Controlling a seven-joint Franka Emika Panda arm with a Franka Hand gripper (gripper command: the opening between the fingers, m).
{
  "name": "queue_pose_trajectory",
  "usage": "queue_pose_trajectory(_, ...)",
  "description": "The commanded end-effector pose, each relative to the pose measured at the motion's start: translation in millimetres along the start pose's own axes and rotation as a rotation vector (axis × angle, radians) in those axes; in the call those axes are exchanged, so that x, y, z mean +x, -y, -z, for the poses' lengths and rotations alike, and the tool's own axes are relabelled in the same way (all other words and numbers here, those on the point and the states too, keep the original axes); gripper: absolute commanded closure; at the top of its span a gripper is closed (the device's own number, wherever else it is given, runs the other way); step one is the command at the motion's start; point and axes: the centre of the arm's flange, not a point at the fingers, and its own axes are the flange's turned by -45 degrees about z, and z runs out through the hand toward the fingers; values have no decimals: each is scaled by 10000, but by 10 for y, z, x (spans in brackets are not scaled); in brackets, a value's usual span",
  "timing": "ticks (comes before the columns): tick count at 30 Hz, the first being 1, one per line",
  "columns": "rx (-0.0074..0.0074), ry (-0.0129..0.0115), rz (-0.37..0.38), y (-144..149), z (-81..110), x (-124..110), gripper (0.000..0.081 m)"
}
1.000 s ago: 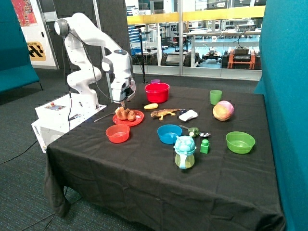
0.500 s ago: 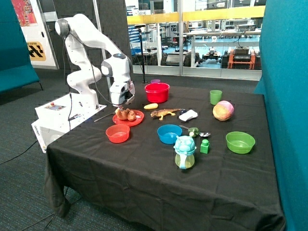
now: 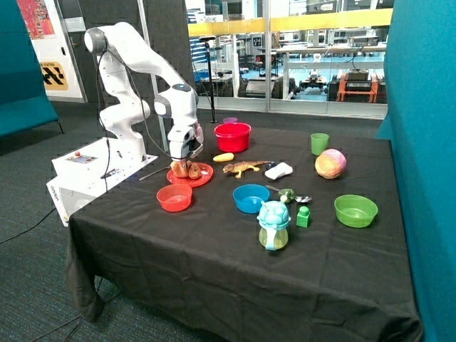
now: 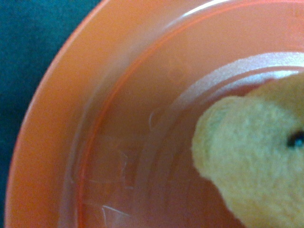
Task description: Hide the teddy bear in the red bowl
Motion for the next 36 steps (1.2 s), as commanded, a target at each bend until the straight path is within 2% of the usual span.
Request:
queue_pose_trajectory(1,21,21,-147,-50,-68,-46,0)
queue_pose_trajectory(10,21,21,-123,-47,-143,-139,1)
queue_pose_trajectory(20,21,21,-246,-66,-212,-75,7)
queue_pose_trajectory(24,21,21,-621,-91,-315,-30,16)
queue_pose_trajectory(31,21,21,-603,-47,-404,3,35)
queue_pose_trajectory(36,21,21,-597,21,-432,4,150)
